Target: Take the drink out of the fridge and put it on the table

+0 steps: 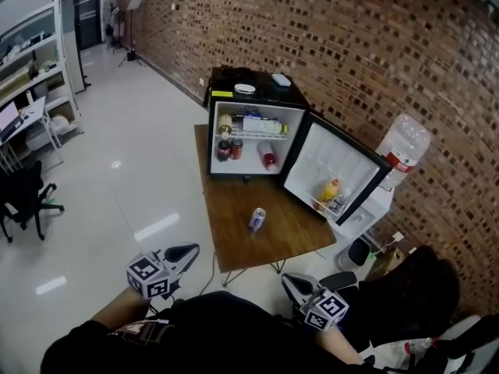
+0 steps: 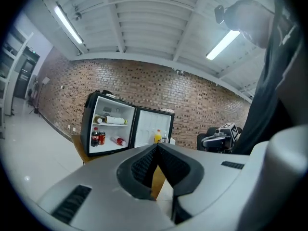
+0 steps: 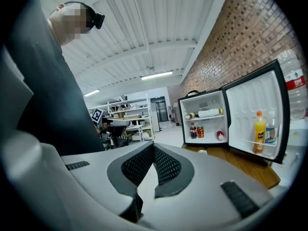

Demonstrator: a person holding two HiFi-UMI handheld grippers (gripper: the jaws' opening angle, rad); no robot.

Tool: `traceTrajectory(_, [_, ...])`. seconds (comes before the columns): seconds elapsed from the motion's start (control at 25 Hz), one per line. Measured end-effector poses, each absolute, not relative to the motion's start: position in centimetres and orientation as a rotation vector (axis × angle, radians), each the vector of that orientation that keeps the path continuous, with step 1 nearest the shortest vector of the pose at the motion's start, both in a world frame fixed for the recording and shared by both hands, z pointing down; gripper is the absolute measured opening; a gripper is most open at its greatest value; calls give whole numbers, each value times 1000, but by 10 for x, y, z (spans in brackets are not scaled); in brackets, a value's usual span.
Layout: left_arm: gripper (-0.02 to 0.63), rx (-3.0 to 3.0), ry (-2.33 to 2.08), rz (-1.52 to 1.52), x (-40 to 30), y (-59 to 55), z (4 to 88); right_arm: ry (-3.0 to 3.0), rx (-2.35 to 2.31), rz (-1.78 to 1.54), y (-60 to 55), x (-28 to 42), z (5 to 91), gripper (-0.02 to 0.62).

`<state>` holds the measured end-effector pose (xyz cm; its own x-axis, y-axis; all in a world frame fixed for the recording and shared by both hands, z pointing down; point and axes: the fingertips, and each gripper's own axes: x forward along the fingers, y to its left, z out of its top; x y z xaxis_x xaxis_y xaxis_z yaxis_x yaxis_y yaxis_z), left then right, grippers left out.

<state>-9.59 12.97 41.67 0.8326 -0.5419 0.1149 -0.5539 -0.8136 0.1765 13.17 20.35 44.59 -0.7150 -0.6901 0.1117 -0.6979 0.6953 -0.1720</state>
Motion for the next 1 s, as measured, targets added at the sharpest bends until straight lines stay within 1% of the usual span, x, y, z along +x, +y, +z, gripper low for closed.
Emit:
traceTrajectory(0.12, [-2, 2844, -844, 105, -82, 150, 411, -2859, 1203, 389, 213, 142, 453, -18])
traceTrajectory(0.2, [-2, 2855, -842, 106, -89, 158, 408, -2869, 1211, 399, 215, 131, 450, -18])
traceTrajectory(0.32, [-2, 2849, -817, 108, -110, 166, 413, -2874, 1233, 410, 215, 104, 446, -18])
traceTrajectory(0.56, [-2, 2857, -795, 89, -159, 164, 420, -2894, 1339, 598, 201, 55, 447, -17])
traceTrajectory(0.76, [-2, 2853, -803, 66, -176, 167, 427, -2898, 1323, 557, 194, 32, 441, -15])
traceTrajectory(1.0, [-2, 2844, -815, 72, -180, 173, 422, -2879, 1300, 520, 198, 31, 435, -15])
